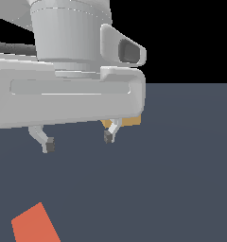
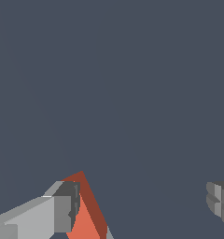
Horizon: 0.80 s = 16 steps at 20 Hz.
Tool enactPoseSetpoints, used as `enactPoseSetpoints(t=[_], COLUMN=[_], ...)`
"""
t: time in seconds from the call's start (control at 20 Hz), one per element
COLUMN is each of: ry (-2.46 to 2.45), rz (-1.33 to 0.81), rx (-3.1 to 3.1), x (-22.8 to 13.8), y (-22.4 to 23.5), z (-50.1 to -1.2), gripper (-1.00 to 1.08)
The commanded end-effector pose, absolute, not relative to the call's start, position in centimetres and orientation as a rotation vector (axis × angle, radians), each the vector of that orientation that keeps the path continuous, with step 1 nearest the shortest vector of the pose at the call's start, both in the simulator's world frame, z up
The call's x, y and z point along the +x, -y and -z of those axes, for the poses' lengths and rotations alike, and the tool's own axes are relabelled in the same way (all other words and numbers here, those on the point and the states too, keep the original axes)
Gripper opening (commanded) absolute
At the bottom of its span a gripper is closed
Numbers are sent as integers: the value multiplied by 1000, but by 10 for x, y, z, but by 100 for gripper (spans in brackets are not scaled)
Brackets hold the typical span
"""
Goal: Insert the peg into the horizontal hole in a box.
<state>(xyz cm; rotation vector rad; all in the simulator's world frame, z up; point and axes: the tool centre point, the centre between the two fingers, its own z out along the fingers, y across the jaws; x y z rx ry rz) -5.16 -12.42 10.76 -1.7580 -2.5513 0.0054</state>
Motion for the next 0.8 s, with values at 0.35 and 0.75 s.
enactPoseSetpoints(t=[0.35, 0.75], ry=[2702, 2817], rz=[-4, -3], rx=[-1549, -1361], x=[-50, -39], y=[183, 232], z=[-92, -79], gripper=[100, 100])
